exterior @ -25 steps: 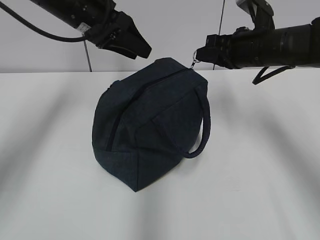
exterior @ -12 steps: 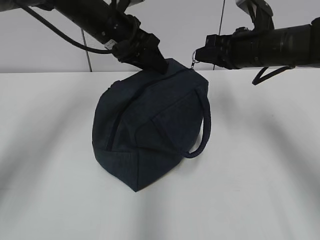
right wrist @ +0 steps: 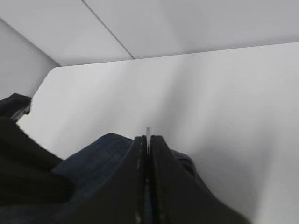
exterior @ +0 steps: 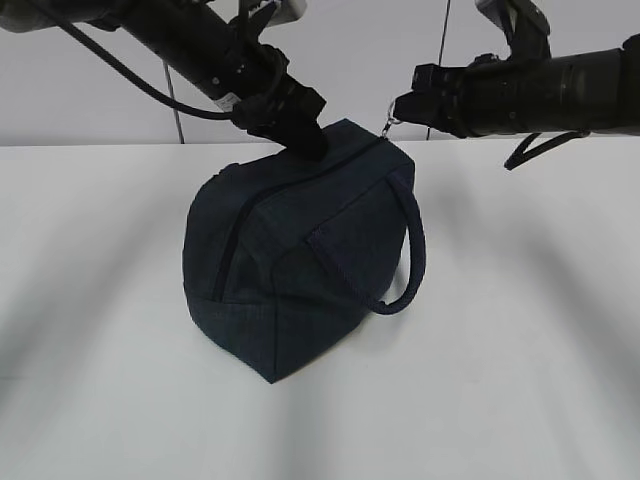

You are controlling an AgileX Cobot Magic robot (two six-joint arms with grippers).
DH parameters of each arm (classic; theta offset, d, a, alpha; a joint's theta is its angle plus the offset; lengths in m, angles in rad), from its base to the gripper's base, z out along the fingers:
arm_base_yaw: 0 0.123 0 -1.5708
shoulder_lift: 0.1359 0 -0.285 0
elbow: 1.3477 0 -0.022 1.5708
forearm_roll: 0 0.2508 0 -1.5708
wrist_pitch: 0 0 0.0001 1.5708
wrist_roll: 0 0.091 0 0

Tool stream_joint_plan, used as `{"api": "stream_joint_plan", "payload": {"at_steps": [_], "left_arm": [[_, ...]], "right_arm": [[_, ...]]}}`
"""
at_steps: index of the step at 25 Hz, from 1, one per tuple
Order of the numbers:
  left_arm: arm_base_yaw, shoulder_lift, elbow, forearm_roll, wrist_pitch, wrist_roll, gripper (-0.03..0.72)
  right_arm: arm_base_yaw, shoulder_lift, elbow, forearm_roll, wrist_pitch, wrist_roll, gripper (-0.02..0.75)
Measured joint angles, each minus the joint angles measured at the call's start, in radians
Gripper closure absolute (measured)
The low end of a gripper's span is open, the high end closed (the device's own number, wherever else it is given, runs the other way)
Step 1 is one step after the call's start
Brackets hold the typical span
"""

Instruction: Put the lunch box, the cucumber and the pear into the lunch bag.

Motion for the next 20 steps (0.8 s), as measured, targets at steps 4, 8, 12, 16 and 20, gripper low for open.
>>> {"api": "stream_joint_plan", "payload": {"at_steps": [4, 8, 12, 16, 20], "left_arm": [[0.000, -0.008, 0.000, 0.008, -0.001, 0.006, 0.667], [-0.001, -0.009, 0.000, 0.015, -0.002, 0.011, 0.668], [-0.006, -0.009, 0.000, 0.021, -0.004, 0.013, 0.670], [-0.007, -0.009, 0.000, 0.024, -0.004, 0.021, 0.670], [-0.007, -0.016, 0.000, 0.026, -0.006, 0.028, 0.670]], "right_arm": [[0.000, 0.053, -0.019, 0.013, -0.049, 0.012, 0.738], [0.000, 0.120, -0.027, 0.022, -0.084, 0.018, 0.738], [-0.001, 0.158, -0.031, 0.035, -0.091, 0.022, 0.738], [-0.006, 0.180, -0.039, 0.040, -0.109, 0.023, 0.738], [-0.010, 0.195, -0.059, 0.040, -0.112, 0.023, 0.738]]}}
